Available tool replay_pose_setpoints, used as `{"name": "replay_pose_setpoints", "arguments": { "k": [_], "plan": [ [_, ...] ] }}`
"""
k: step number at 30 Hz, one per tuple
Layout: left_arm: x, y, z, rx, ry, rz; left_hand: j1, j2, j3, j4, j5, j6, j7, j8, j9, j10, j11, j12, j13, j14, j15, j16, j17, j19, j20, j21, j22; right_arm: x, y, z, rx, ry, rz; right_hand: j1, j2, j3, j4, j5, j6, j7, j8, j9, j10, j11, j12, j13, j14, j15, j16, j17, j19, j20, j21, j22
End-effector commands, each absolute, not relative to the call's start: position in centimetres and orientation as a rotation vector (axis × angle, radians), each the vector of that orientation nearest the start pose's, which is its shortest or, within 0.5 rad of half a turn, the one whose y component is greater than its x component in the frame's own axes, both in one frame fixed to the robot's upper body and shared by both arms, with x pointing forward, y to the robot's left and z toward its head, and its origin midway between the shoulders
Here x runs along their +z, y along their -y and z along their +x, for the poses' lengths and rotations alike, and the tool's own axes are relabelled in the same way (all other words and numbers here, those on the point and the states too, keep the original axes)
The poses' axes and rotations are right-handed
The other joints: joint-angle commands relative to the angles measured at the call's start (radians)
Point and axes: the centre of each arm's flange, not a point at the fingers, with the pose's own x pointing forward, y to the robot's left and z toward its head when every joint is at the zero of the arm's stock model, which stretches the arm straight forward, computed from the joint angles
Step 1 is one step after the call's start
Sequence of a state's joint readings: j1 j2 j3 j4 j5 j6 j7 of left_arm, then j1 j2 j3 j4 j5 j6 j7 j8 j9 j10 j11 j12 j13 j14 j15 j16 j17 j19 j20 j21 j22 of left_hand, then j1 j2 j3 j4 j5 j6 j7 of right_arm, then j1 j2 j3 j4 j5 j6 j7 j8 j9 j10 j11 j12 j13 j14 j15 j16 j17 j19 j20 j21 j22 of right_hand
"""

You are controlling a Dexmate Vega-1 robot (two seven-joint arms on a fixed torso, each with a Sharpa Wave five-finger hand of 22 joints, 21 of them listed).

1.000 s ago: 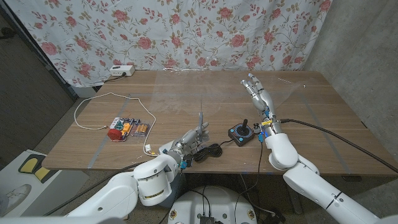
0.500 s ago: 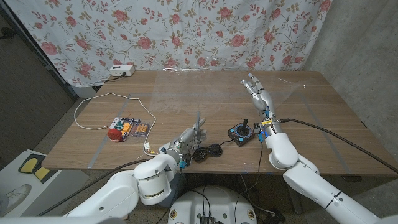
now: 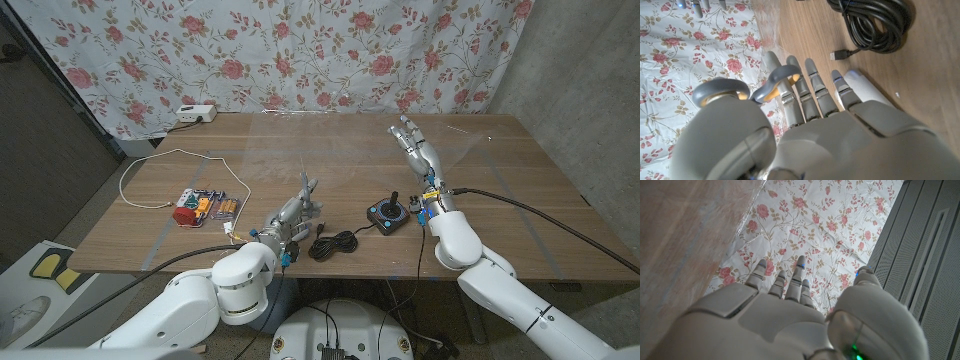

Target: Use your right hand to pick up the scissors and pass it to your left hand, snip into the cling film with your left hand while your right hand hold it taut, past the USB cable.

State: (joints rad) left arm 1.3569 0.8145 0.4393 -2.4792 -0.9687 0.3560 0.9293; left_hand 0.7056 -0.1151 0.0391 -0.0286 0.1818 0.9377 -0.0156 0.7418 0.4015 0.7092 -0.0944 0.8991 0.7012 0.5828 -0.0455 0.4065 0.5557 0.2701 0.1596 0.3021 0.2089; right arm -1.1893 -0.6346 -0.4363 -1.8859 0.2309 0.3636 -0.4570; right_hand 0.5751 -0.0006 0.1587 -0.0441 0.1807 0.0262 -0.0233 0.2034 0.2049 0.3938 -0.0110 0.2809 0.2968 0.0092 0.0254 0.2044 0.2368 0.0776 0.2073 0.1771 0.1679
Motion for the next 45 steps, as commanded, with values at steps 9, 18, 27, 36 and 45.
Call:
{"name": "replay_pose_setpoints", "arguments": {
  "k": [9, 18, 27, 36, 45],
  "plan": [
    [-9.2, -16.1, 41.4, -0.164, 0.1, 0.092, -0.133, -0.032, -0.068, 0.051, 0.02, -0.033, 0.061, -0.016, 0.022, -0.005, 0.037, 0.015, 0.009, -0.014, 0.041, -0.012, -0.003, -0.008, 0.043, -0.02, 0.001, -4.0, 20.4, 50.2, 0.106, 0.88, -0.158, -0.005, 0.004, 0.002, -0.006, -0.004, -0.005, 0.001, 0.004, 0.002, -0.007, 0.004, -0.008, 0.001, -0.01, 0.005, 0.005, -0.001, -0.016, 0.005, 0.004, 0.003],
    [-8.6, -16.3, 41.5, -0.222, 0.066, 0.161, -0.225, -0.044, -0.12, 0.091, 0.035, -0.037, 0.078, -0.028, 0.028, -0.002, 0.056, 0.021, 0.006, -0.018, 0.065, -0.012, -0.001, -0.006, 0.055, -0.028, 0.001, -4.0, 20.7, 49.9, 0.1, 0.879, -0.163, -0.007, 0.004, 0.001, -0.007, -0.004, -0.006, 0.001, 0.004, 0.002, -0.008, 0.004, -0.01, 0.001, -0.012, 0.005, 0.006, -0.003, -0.02, 0.005, 0.004, 0.003],
    [-7.7, -16.6, 41.8, -0.298, 0.031, 0.256, -0.282, -0.048, -0.158, 0.116, 0.048, -0.032, 0.091, -0.035, 0.029, 0.005, 0.064, 0.032, 0.013, -0.021, 0.077, -0.011, 0.001, -0.01, 0.056, -0.036, 0.0, -4.0, 20.8, 49.9, 0.096, 0.876, -0.16, -0.009, 0.005, 0.001, -0.008, -0.004, -0.007, 0.001, 0.004, 0.002, -0.007, 0.004, -0.012, 0.001, -0.014, 0.008, 0.006, -0.004, -0.023, 0.005, 0.004, 0.003],
    [-7.3, -16.0, 42.1, -0.361, 0.033, 0.318, -0.297, -0.045, -0.173, 0.122, 0.055, -0.034, 0.09, -0.037, 0.038, -0.002, 0.063, 0.043, 0.03, -0.019, 0.079, -0.009, 0.002, -0.012, 0.055, -0.04, 0.0, -4.1, 21.0, 49.9, 0.093, 0.866, -0.152, -0.011, 0.005, 0.0, -0.009, -0.004, -0.009, 0.002, 0.004, 0.002, -0.007, 0.005, -0.013, 0.002, -0.015, 0.012, 0.007, -0.006, -0.026, 0.005, 0.004, 0.003],
    [-7.1, -15.6, 41.9, -0.36, 0.057, 0.349, -0.3, -0.039, -0.183, 0.124, 0.062, -0.03, 0.089, -0.035, 0.048, 0.004, 0.063, 0.046, 0.027, -0.017, 0.078, -0.007, 0.003, -0.013, 0.055, -0.044, 0.0, -4.1, 21.4, 49.7, 0.088, 0.864, -0.178, -0.013, 0.004, -0.001, -0.01, -0.004, -0.009, 0.003, 0.004, 0.002, -0.007, 0.009, -0.015, 0.002, -0.016, 0.014, 0.008, -0.007, -0.028, 0.005, 0.005, 0.003]
  ]
}}
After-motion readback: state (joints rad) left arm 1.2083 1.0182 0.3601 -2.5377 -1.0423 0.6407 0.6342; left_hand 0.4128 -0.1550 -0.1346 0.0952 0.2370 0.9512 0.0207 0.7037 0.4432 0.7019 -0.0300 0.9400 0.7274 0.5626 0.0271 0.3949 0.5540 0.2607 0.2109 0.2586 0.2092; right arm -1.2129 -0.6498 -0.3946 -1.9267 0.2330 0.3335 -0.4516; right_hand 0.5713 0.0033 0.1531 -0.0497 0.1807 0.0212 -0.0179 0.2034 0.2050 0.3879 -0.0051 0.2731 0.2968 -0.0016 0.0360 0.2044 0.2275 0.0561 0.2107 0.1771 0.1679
